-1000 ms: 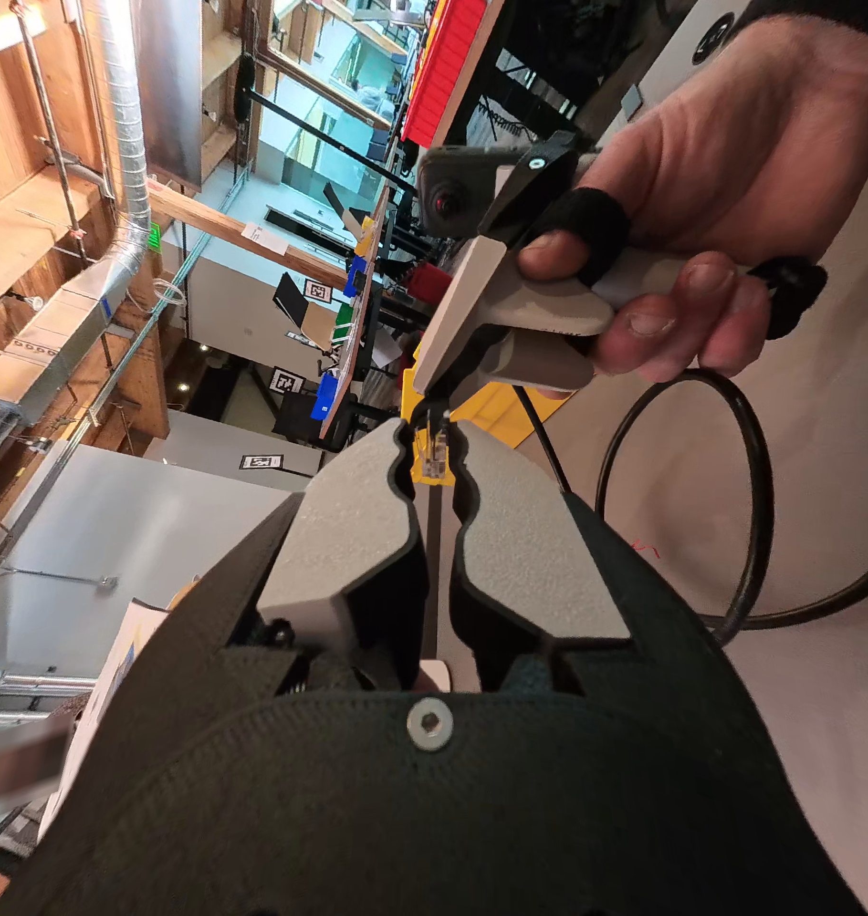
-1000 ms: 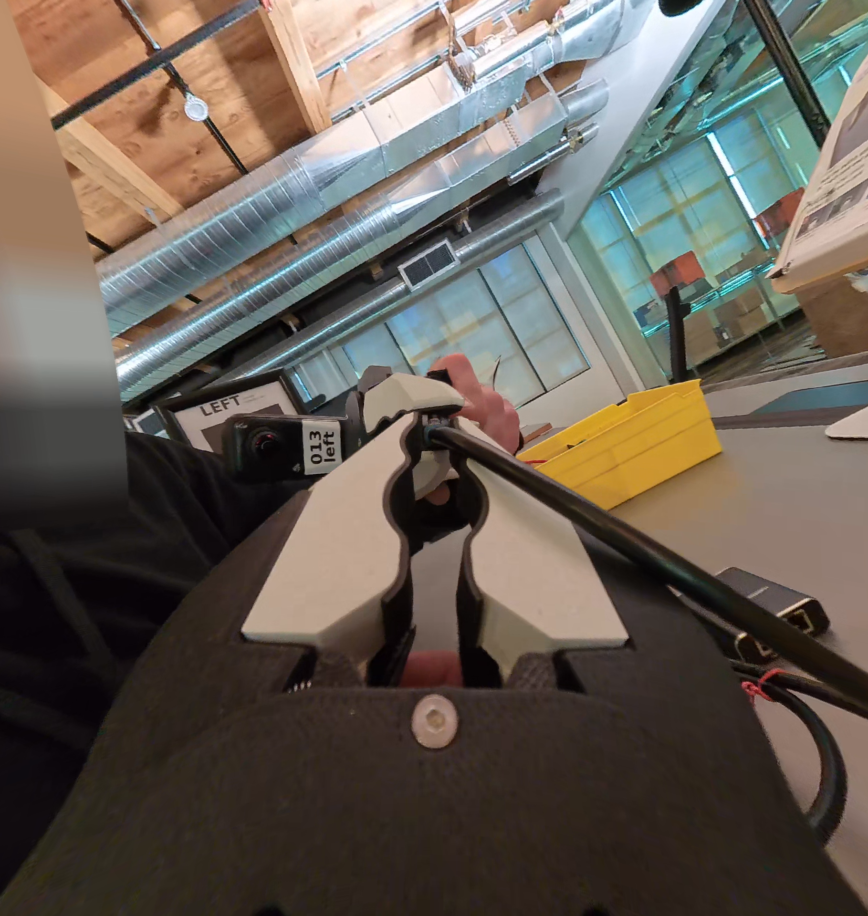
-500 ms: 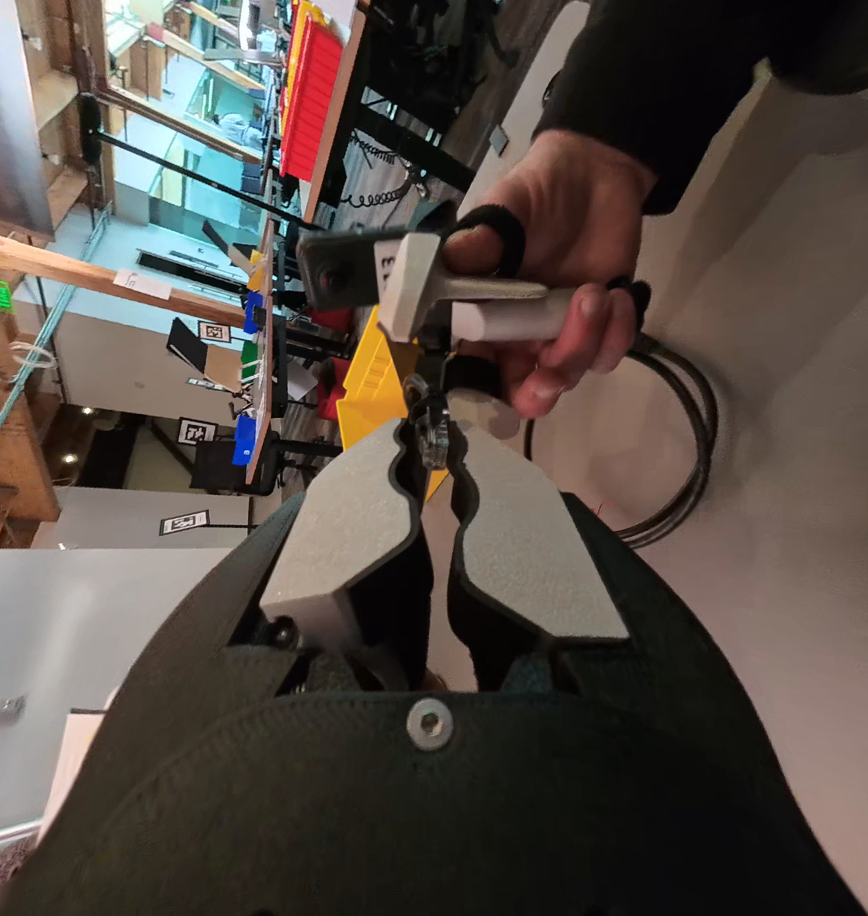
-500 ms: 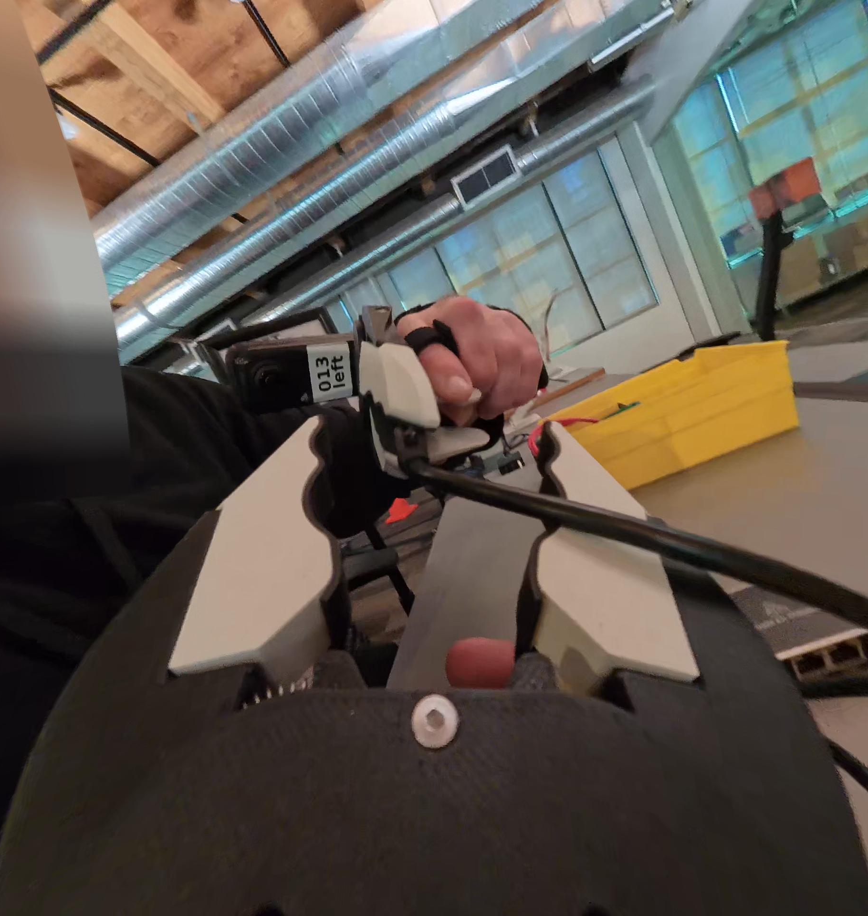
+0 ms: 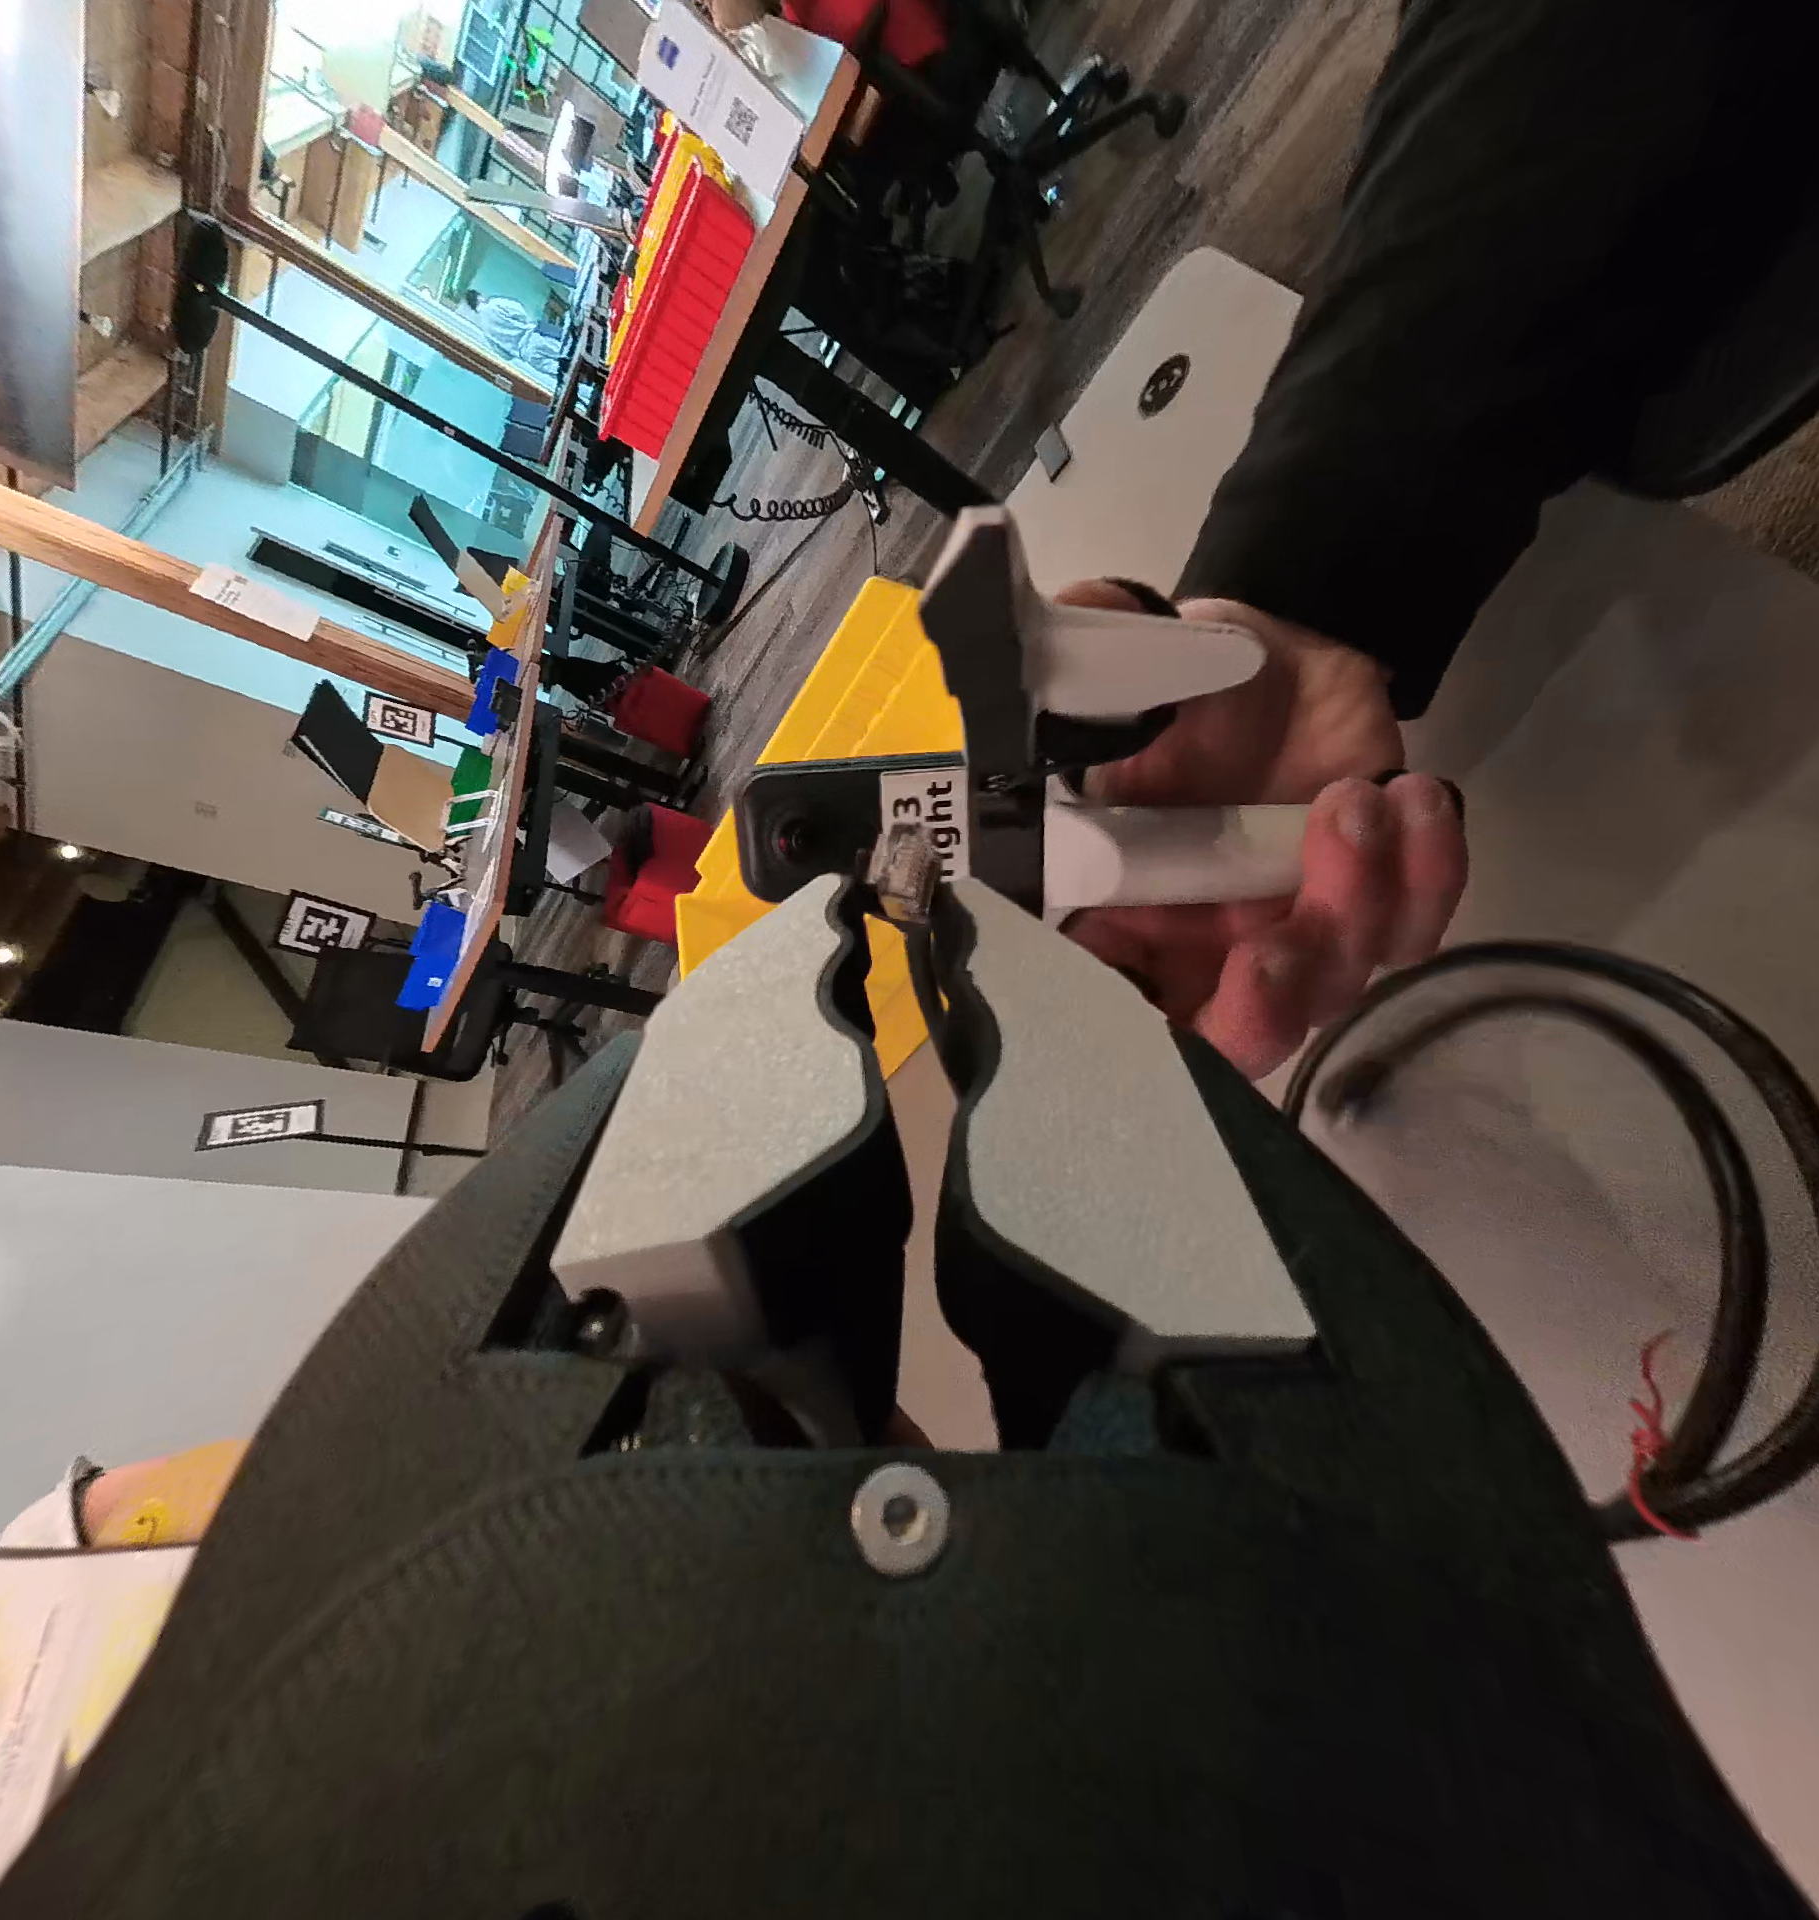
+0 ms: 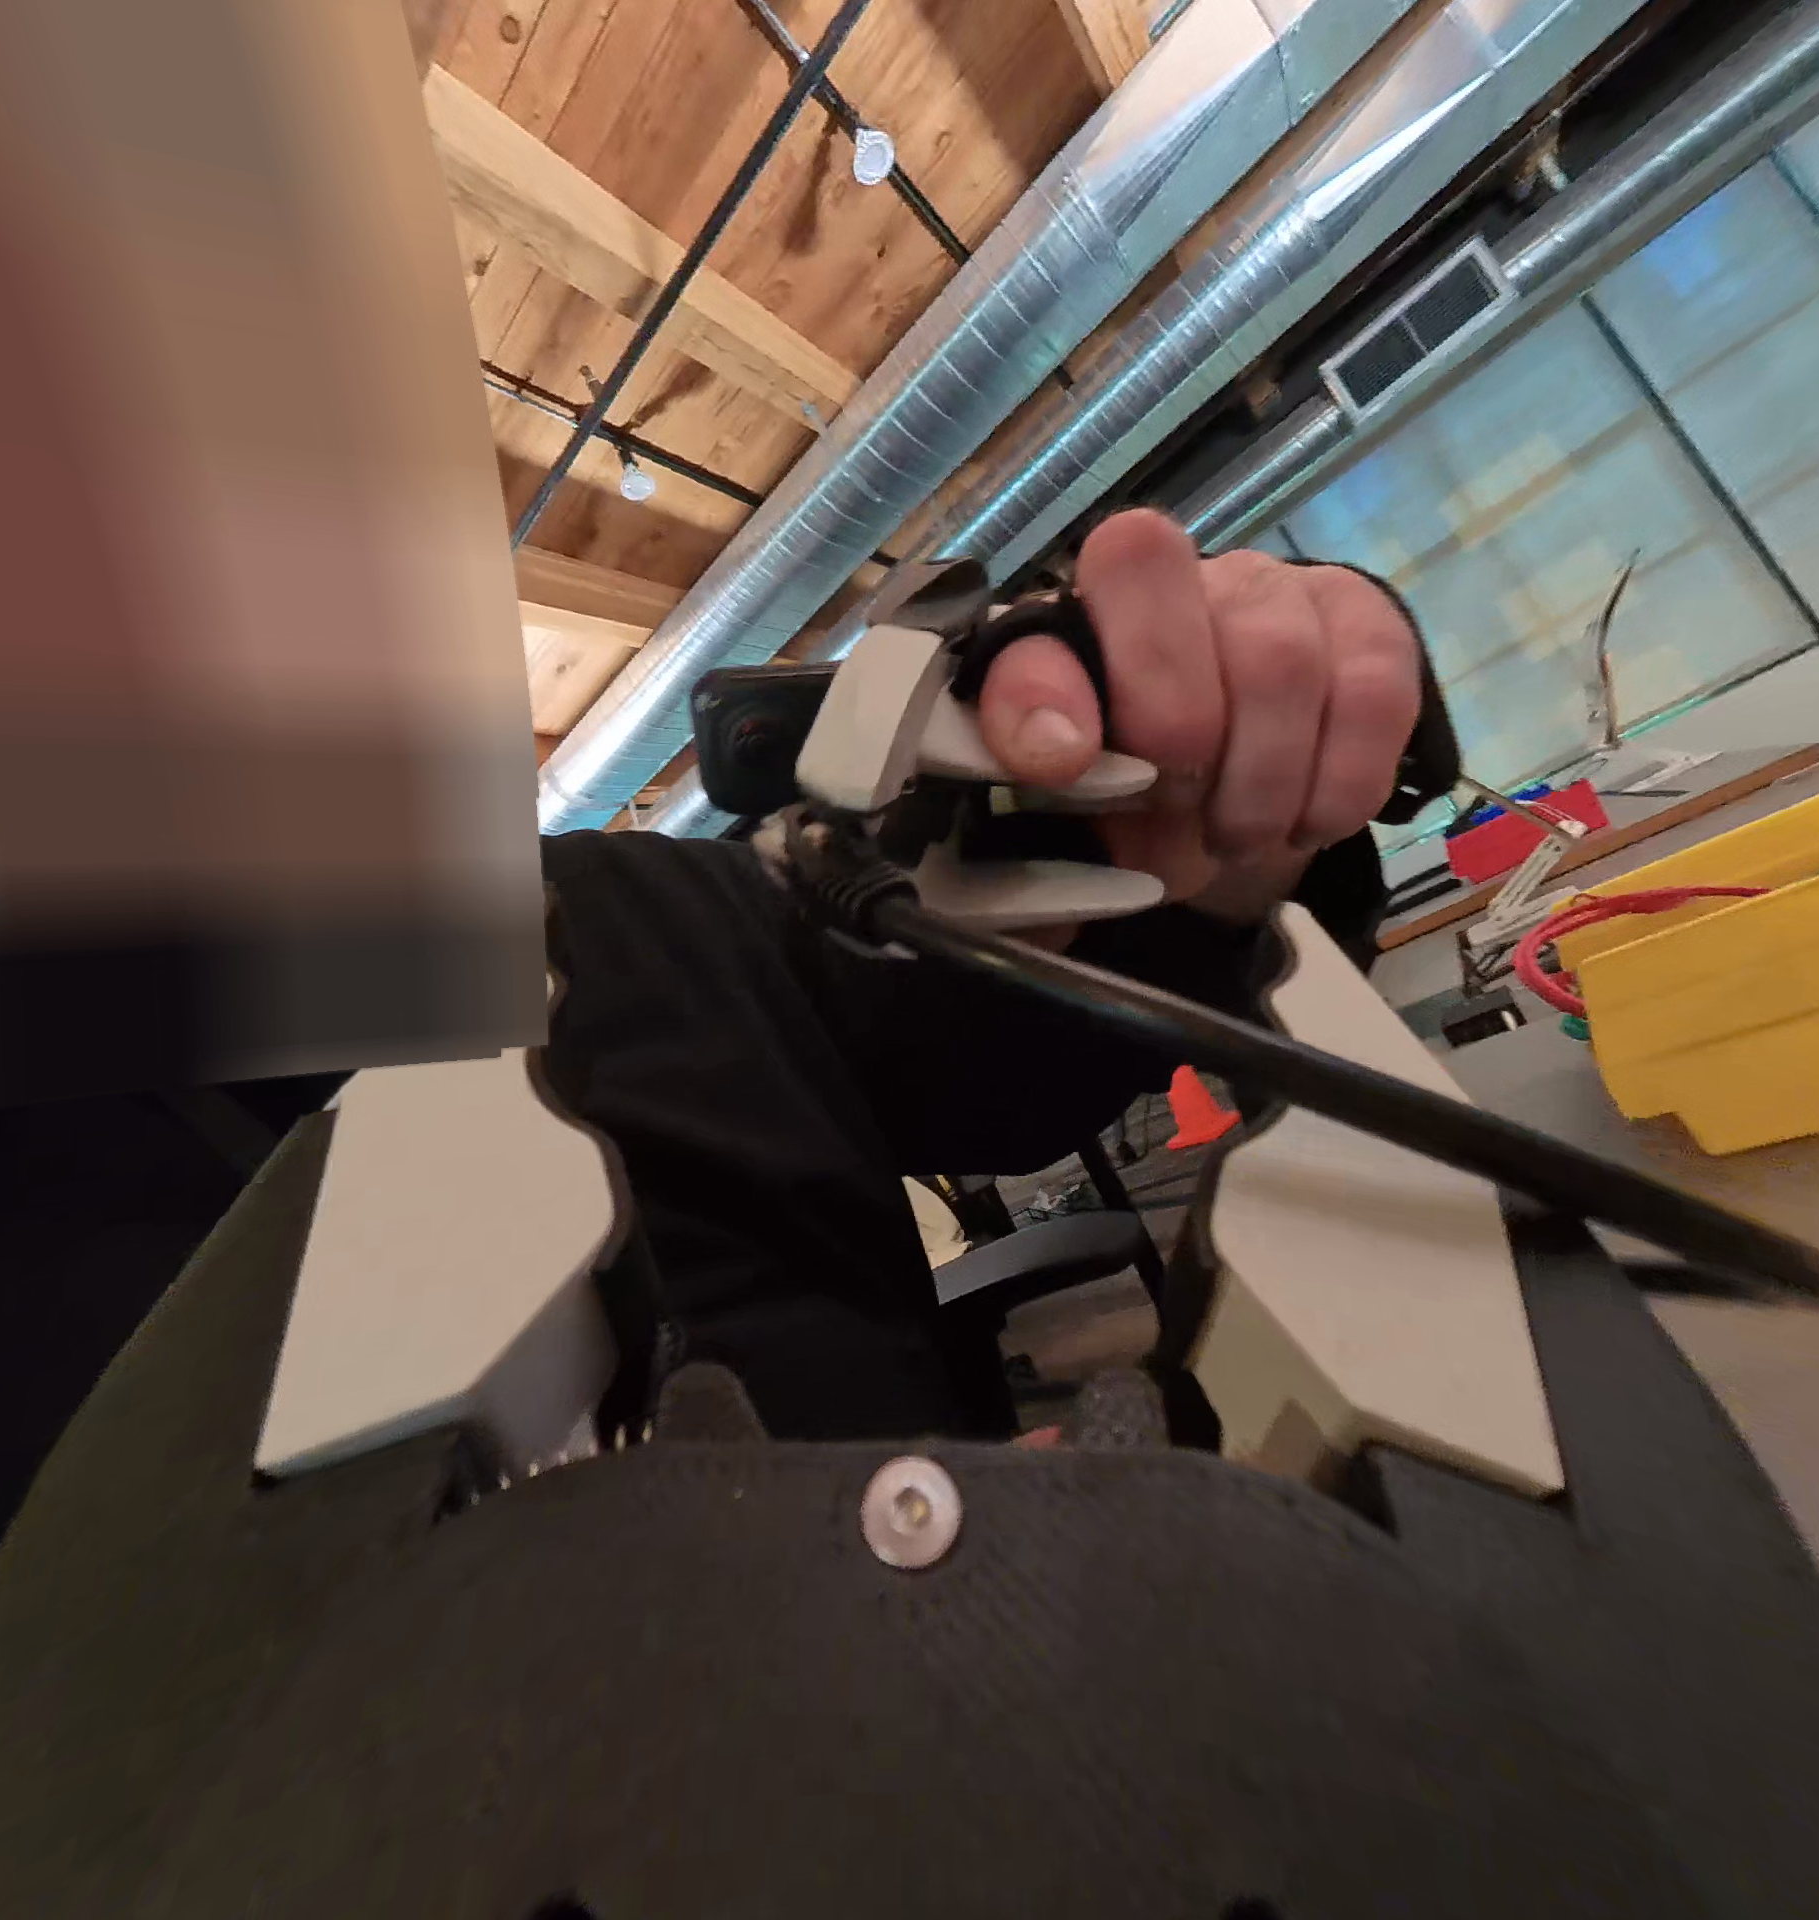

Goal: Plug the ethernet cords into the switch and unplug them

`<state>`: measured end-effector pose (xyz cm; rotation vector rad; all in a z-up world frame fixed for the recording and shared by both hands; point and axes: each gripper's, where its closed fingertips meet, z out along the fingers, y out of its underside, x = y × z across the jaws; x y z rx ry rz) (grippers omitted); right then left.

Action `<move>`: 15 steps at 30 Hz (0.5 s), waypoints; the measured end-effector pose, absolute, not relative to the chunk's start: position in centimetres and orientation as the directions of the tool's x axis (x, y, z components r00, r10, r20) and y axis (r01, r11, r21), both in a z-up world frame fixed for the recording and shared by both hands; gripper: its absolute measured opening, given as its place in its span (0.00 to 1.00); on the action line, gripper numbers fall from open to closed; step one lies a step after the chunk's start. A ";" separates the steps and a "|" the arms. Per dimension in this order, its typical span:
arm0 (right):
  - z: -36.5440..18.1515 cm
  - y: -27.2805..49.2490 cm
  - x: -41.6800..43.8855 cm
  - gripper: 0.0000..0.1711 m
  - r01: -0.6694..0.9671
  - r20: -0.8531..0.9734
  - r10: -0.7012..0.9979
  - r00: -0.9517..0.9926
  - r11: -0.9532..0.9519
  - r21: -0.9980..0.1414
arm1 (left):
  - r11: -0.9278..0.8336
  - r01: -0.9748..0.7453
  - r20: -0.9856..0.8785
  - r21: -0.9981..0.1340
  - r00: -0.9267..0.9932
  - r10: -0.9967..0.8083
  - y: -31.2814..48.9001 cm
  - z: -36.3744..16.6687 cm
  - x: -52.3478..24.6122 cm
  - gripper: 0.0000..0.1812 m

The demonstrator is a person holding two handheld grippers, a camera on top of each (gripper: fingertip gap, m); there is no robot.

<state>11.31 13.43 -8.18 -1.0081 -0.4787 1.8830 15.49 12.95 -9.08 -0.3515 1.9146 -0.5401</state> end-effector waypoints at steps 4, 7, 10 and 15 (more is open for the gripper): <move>-7.2 12.8 12.8 0.54 -0.614 -0.389 0.873 -0.295 -0.485 -0.623 | 0.819 0.012 -0.759 -0.574 -0.382 -0.527 13.2 -8.8 15.4 0.04; -5.9 12.7 14.5 0.42 -0.679 -0.321 0.913 -0.252 -0.403 -0.613 | 0.779 0.023 -0.729 -0.627 -0.372 -0.575 13.4 -8.4 15.2 0.04; -5.6 12.5 14.5 0.32 -0.661 -0.290 0.936 -0.198 -0.346 -0.666 | 0.713 0.034 -0.669 -0.700 -0.381 -0.639 13.6 -8.2 15.1 0.05; -6.9 13.6 13.8 0.10 -0.590 -0.306 0.950 -0.059 -0.281 -0.757 | 0.639 0.040 -0.589 -0.769 -0.434 -0.682 13.4 -8.4 14.9 0.04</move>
